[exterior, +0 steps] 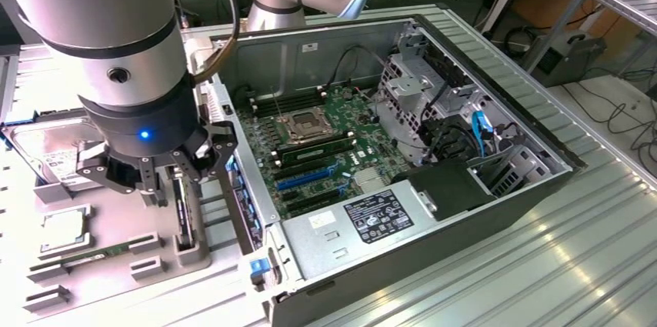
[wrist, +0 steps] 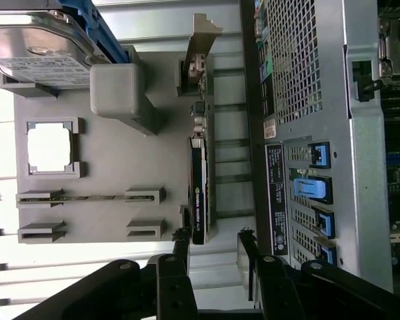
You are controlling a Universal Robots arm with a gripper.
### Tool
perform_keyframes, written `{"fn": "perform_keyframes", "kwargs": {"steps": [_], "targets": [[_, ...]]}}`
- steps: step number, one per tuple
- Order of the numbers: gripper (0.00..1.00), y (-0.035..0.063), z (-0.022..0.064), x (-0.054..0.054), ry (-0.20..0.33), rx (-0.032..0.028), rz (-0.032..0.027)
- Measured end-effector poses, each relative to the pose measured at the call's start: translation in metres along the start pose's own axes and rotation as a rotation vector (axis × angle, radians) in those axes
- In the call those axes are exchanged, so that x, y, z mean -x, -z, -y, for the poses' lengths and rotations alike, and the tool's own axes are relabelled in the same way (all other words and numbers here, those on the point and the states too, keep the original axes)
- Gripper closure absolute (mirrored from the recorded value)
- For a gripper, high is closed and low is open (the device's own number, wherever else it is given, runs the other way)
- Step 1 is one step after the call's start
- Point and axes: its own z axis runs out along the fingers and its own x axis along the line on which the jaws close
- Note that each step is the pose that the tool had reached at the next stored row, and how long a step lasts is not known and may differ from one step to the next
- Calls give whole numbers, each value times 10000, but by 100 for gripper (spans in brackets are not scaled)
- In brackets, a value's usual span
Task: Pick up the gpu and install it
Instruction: 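Pick up the gpu and move the gpu toward the slot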
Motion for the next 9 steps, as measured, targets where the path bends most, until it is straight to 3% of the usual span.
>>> {"fn": "perform_keyframes", "kwargs": {"steps": [9], "targets": [[58,-27,1,0,0,0,0]]}}
